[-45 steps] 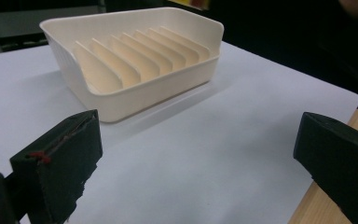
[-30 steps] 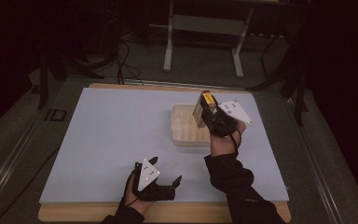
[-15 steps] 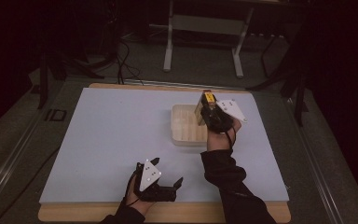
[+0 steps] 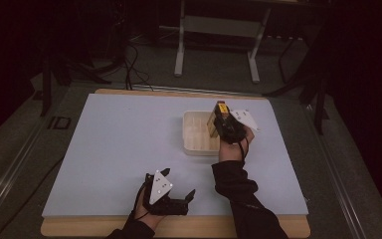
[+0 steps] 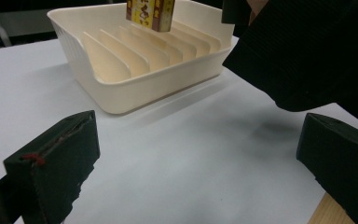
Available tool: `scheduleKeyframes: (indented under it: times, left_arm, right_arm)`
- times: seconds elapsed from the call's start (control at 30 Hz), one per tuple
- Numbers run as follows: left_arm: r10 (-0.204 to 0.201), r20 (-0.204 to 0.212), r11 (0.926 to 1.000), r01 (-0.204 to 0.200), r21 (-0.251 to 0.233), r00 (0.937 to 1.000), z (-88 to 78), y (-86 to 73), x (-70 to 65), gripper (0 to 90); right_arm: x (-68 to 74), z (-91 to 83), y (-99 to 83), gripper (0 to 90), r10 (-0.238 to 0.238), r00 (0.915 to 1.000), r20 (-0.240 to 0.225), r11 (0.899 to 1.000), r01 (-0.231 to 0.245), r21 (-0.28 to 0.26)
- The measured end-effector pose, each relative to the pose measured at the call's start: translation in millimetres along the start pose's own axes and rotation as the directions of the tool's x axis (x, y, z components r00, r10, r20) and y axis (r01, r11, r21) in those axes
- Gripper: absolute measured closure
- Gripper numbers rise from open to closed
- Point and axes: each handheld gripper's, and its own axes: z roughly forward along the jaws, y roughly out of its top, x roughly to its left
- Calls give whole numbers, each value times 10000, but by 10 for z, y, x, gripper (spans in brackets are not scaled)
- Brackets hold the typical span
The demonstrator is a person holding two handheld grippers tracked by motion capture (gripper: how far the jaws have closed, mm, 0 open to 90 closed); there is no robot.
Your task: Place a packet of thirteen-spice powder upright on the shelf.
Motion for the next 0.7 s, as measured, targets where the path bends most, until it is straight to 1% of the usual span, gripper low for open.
scheduleKeyframes:
  times: [0.1, 0.3, 0.37, 0.43, 0.6, 0.67, 0.7]
  left_arm:
    - [-35, 1, 10000, 35, -15, 10000, -3, 2, 6, 3]
    - [-39, 34, 10000, 39, -31, 10000, -3, 4, 3, 3]
    - [-56, 52, 10000, 56, -23, 10000, -2, 5, 1, 3]
    - [-43, 31, 10000, 43, -38, 10000, -4, 5, 0, 4]
    - [-32, 9, 10000, 32, -5, 10000, -3, 9, 2, 4]
    - [-73, 51, 10000, 73, 13, 10000, 0, 8, 5, 4]
    - [-65, 36, 10000, 65, 36, 10000, 2, 8, 4, 4]
  right_arm:
    - [-21, 14, -35, 678, 51, 10000, 79, 9999, -52, 103]
    - [-56, 34, -91, 678, 0, 9998, 203, 9995, -6, 310]
    - [-67, 35, -101, 678, 13, 9998, 207, 9995, -19, 313]
    - [-57, 30, -100, 678, -101, 9996, 279, 9994, 92, 330]
    - [-62, 21, -100, 678, -179, 9992, 349, 9992, 167, 353]
    - [-50, 23, -97, 678, -354, 9984, 442, 9987, 337, 379]
    - [-44, 25, -96, 678, -369, 9983, 453, 9986, 351, 395]
